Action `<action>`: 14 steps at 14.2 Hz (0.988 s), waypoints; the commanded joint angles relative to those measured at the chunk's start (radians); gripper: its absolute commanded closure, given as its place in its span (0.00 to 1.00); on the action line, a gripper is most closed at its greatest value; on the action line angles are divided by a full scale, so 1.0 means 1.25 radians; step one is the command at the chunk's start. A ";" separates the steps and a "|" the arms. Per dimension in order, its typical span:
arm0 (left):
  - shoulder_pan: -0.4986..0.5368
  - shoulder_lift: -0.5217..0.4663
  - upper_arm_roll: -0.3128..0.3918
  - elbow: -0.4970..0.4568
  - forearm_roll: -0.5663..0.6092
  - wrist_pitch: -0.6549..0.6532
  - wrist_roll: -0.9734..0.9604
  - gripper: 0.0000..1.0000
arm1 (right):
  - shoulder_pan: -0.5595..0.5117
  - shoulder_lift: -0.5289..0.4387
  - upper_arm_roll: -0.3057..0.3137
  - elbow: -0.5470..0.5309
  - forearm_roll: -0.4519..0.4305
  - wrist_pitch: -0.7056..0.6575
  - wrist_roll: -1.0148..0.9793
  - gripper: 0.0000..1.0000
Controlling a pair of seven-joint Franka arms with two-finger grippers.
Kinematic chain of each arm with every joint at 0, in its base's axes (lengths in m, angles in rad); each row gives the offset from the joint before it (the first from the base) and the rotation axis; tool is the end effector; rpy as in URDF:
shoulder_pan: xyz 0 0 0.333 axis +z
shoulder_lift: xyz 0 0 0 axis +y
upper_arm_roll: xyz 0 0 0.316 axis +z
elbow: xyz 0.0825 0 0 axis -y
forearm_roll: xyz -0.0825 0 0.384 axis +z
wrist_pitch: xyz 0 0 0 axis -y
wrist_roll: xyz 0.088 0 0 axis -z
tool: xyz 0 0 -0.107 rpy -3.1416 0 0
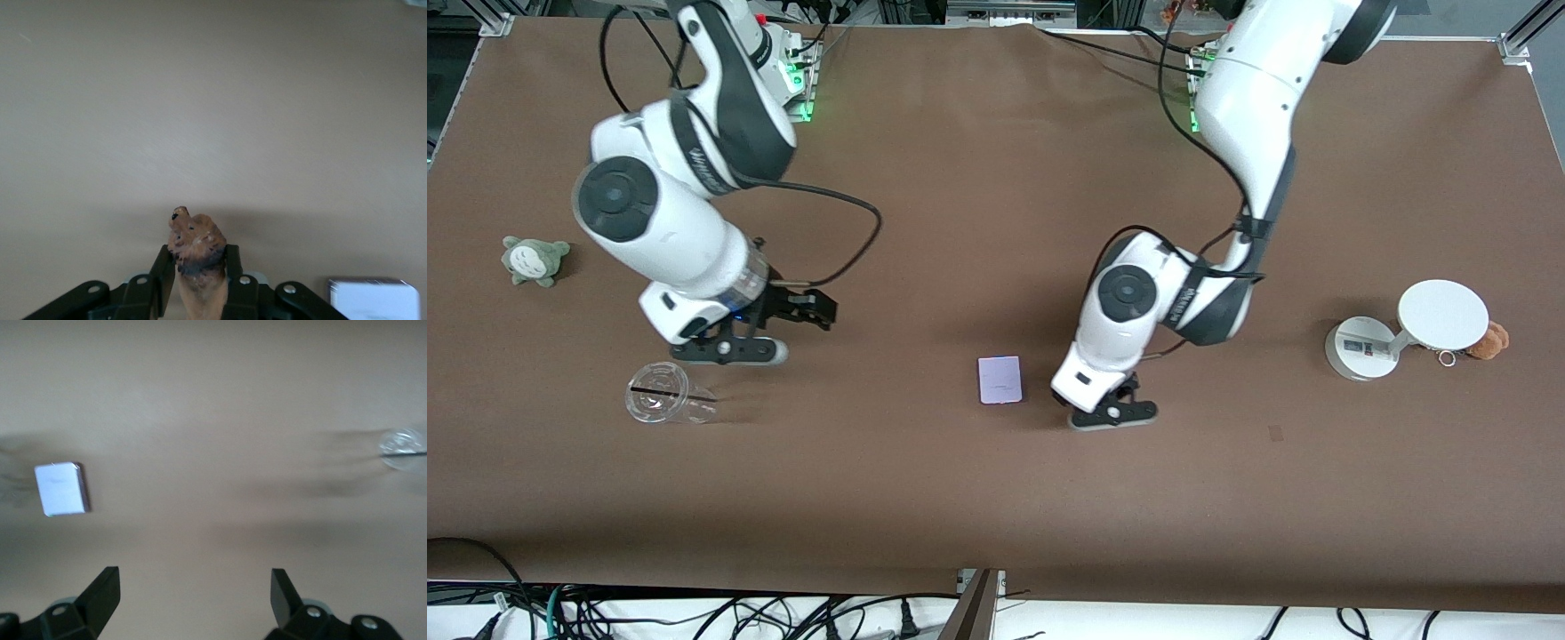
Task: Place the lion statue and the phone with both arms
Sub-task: 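Carry the lion toward the white cylinder while the right gripper grasps the phone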
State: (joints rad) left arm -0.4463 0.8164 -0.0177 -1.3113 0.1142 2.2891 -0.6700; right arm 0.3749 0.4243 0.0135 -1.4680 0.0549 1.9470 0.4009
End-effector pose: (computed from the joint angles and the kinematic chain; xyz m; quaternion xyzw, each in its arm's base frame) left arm 0.6827 -0.3350 0.2651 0.9934 0.0718 0.0893 0.0099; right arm 0.6372 0.2632 0.4421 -0.9991 0.0163 -0.0143 0.0369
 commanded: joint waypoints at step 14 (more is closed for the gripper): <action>0.243 -0.368 0.043 -0.564 0.020 0.128 0.453 1.00 | 0.239 0.383 -0.039 0.277 -0.066 0.244 0.240 0.00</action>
State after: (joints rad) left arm -0.1511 0.4318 0.0101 -1.9115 0.1158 2.4030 -0.1642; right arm 0.6112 0.8126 0.0019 -1.2072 0.0243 2.2225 0.6185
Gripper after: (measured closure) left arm 0.648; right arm 0.000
